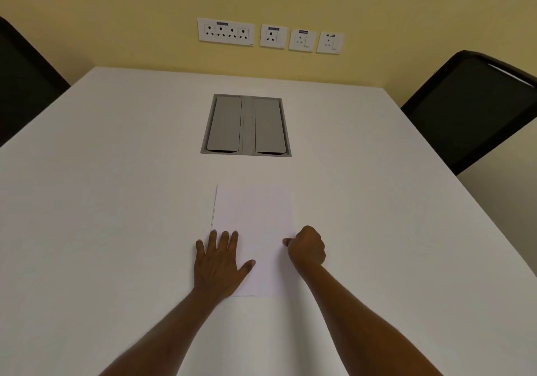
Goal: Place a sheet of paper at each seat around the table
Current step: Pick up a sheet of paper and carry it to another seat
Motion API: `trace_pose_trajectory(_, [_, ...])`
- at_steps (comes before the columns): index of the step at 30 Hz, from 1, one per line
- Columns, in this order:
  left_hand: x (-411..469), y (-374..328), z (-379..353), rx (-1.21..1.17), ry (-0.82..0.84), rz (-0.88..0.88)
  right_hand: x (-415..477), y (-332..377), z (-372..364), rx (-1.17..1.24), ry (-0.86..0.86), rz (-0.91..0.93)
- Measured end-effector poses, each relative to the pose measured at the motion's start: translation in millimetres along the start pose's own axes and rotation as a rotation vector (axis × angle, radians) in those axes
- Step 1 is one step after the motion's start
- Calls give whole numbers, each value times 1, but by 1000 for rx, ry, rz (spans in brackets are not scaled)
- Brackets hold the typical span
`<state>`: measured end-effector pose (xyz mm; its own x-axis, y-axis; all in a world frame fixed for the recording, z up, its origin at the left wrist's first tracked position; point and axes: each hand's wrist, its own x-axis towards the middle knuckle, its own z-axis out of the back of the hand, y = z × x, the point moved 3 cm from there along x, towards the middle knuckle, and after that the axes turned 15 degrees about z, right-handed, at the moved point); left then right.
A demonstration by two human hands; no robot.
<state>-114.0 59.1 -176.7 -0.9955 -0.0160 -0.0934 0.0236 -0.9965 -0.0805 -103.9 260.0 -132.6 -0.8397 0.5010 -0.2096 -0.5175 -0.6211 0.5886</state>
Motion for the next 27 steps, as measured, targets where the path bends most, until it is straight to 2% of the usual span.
trace_pose_trajectory(11, [4,1,-12,-18,-64,-13,0,10,-4,-37,-117,6])
trace_pose_trajectory(18, [6,1,-8,-51,-24,-4,-4,16,-6,-34,-74,86])
trace_pose_trajectory(20, [8,2,4,-103,-58,44,-4,20,-4,14,-87,105])
trace_pose_trajectory(23, [13,9,28,-215,-120,210,-8,28,3,111,-101,152])
trace_pose_trajectory(27, [23,30,46,-404,-35,436,-21,35,21,271,-116,262])
